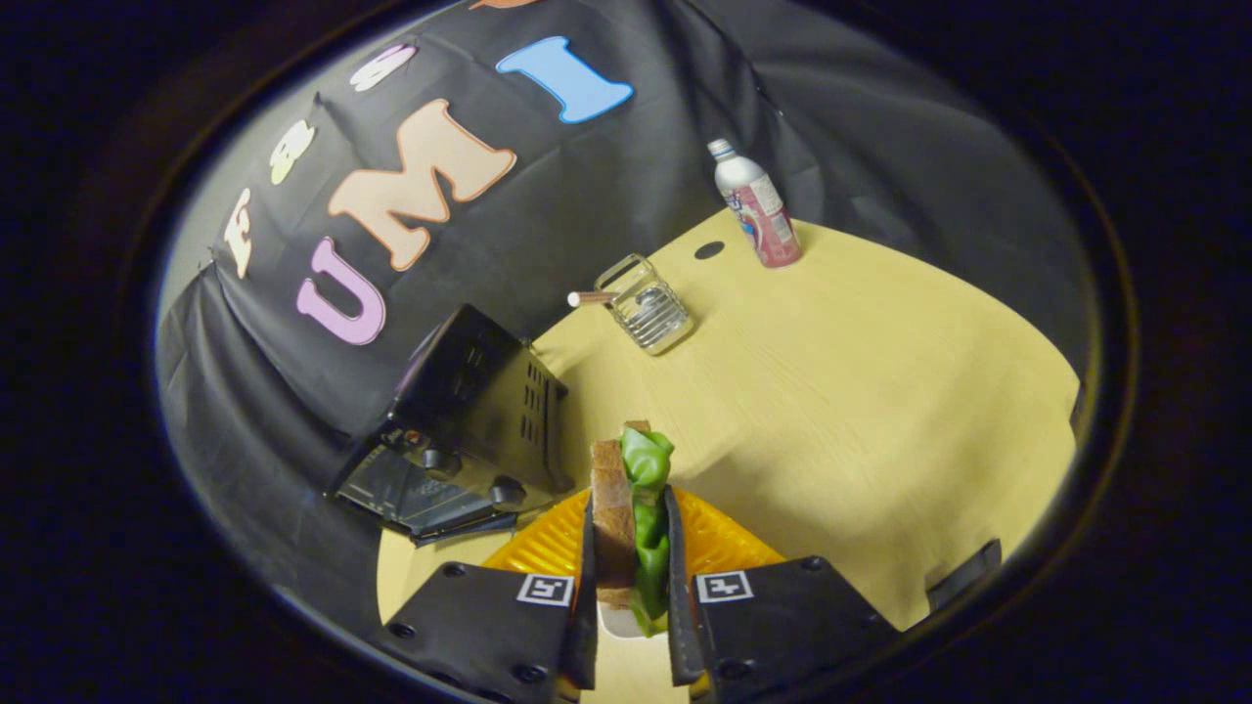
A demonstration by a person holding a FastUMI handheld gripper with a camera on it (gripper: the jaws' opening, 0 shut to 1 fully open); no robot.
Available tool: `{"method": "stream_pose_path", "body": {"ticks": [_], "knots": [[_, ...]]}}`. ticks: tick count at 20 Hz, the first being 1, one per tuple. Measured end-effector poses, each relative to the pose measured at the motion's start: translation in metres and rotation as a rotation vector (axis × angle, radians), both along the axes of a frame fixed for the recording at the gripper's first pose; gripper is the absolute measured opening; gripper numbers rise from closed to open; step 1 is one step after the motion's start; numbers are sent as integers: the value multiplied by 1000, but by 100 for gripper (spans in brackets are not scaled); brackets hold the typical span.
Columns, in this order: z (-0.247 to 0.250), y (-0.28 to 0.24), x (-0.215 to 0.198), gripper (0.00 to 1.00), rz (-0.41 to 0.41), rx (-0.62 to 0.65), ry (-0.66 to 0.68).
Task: Open the toaster oven, put the food inside, and close the toaster oven door.
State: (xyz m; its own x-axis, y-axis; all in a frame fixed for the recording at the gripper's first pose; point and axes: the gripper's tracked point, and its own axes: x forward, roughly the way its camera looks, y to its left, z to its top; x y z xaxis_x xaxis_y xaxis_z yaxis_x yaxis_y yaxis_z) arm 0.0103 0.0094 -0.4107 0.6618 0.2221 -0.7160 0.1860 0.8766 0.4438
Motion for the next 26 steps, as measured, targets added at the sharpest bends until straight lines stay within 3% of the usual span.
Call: {"method": "stream_pose_path", "body": {"ticks": [5,10,17,26], "knots": [[59,33,0,31,-39,163,-68],[70,117,-18,31,-24,352,-19],[41,238,-30,31,7,507,84],[-26,307,29,31,-129,602,84]]}}
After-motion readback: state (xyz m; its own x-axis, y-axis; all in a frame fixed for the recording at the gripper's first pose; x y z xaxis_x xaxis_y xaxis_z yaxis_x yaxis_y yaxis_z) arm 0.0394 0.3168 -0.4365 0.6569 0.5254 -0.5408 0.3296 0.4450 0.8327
